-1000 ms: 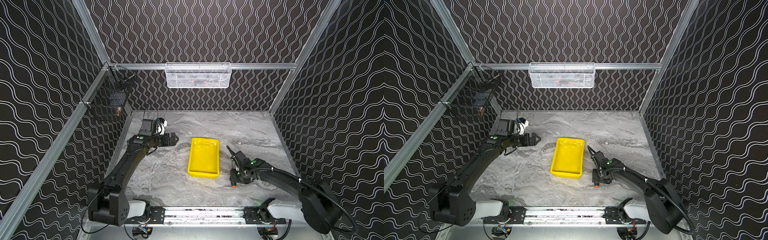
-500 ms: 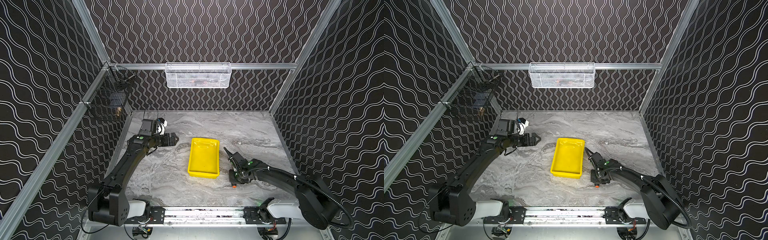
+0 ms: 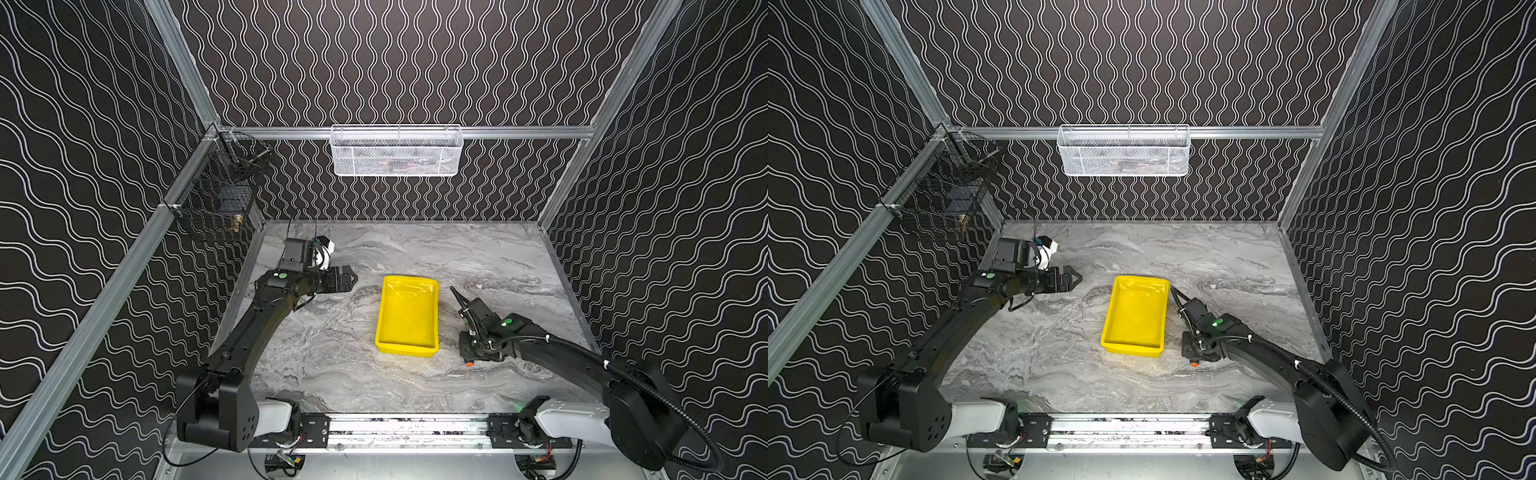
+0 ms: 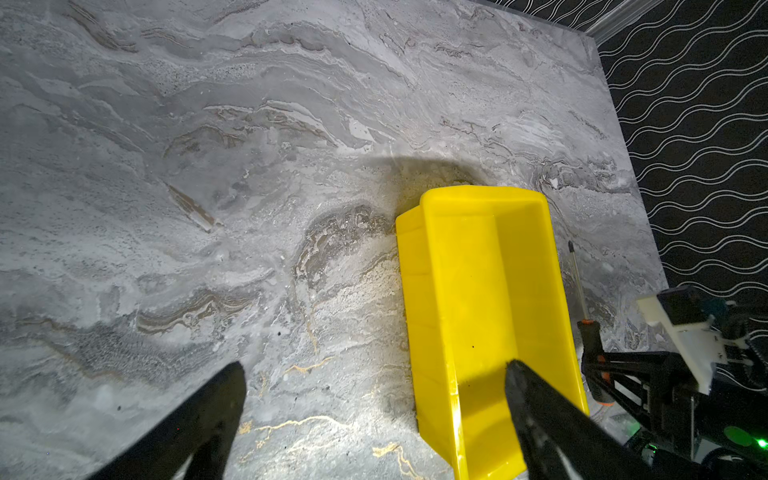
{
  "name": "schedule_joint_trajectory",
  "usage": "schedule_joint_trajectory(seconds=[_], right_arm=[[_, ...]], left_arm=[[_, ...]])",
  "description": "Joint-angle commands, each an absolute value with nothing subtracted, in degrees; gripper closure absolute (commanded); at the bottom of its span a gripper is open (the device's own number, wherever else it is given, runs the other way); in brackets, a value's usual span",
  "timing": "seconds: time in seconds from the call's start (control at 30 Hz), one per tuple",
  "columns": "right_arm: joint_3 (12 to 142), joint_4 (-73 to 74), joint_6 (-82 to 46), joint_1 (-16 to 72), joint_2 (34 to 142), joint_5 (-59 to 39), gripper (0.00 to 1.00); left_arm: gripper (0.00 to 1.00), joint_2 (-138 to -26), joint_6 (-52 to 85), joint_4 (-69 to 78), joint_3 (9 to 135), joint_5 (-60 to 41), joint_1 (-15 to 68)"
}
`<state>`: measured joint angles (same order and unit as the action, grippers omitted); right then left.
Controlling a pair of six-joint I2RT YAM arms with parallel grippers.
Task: Put the screwdriver in the bin
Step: 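Close the right gripper on the black-and-orange screwdriver handle, then lift the screwdriver with the right gripper and carry it over the yellow bin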
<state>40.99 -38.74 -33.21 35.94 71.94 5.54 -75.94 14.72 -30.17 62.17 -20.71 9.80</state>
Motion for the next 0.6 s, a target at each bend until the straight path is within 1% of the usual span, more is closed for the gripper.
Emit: schedule_joint_trajectory(seconds=[0.0, 0.2, 0.37, 0.57], right_arm=[[43.73, -42.57, -30.57, 36.04, 71.29, 10.22, 0.90], [52.87, -45.12, -26.27, 36.03, 72.33, 11.89, 0.90], [62.46, -45.00, -23.28, 36.59, 75.89, 8.77, 0.91], [69.78, -43.30, -21.54, 39.70, 82.44, 7.07, 0.91]], left_arm=[[0.01, -76.03, 14.08, -30.50, 62.49, -20.48, 9.79], [0.01, -75.66, 14.08, -30.43, 62.49, -20.74, 9.84], [0.01, -75.47, 14.00, -30.67, 62.54, -20.31, 9.80], [0.01, -75.59, 13.96, -30.82, 62.50, -20.22, 9.73]])
